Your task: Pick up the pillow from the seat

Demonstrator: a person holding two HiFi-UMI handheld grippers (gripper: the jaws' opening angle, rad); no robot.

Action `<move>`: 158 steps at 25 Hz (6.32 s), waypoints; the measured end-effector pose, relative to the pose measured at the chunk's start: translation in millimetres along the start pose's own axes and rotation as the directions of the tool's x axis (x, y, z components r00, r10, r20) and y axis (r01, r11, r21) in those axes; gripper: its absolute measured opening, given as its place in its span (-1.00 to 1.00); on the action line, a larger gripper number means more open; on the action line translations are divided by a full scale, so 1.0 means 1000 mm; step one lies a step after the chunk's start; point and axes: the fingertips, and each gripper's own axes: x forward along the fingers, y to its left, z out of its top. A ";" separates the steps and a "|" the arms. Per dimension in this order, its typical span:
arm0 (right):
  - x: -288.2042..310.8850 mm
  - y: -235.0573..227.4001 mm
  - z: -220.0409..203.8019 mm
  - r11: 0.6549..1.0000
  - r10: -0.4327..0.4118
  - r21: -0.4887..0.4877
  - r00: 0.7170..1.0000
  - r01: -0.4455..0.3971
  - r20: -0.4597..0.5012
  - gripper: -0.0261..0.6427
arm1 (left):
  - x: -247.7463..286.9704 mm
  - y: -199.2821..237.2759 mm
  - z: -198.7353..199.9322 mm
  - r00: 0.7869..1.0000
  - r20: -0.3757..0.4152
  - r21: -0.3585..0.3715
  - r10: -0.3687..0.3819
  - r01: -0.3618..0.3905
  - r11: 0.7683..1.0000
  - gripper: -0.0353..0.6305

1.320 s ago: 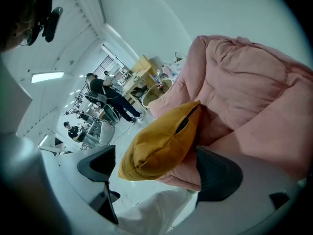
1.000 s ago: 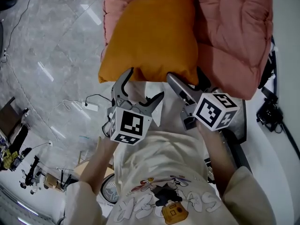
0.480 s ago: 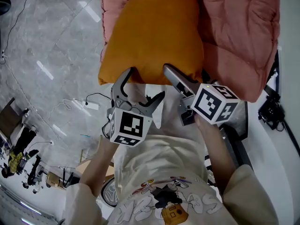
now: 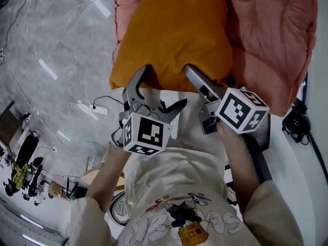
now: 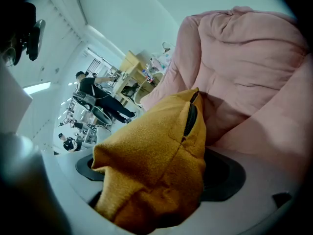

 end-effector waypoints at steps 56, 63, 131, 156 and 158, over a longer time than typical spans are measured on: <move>0.022 0.037 0.032 1.000 -0.004 -0.021 0.999 0.005 0.037 0.05 | 0.036 0.062 0.013 0.989 0.020 -0.106 0.150 -0.147 0.983 -0.03; 0.011 0.044 0.039 0.999 0.030 -0.032 0.998 -0.029 0.047 -0.01 | 0.025 0.058 0.024 0.985 0.023 -0.125 0.174 -0.169 0.978 -0.03; -0.180 0.199 0.082 0.864 0.342 -0.446 0.923 -0.234 0.178 -0.06 | -0.156 -0.021 0.146 0.834 0.324 -0.306 0.447 -0.355 0.883 -0.03; -0.189 0.250 0.055 0.864 0.333 -0.458 0.919 -0.208 0.212 -0.06 | -0.208 -0.014 0.128 0.832 0.371 -0.291 0.412 -0.317 0.903 -0.03; -0.190 0.255 0.048 0.867 0.327 -0.458 0.918 -0.198 0.223 -0.06 | -0.214 -0.015 0.122 0.834 0.376 -0.287 0.404 -0.309 0.907 -0.03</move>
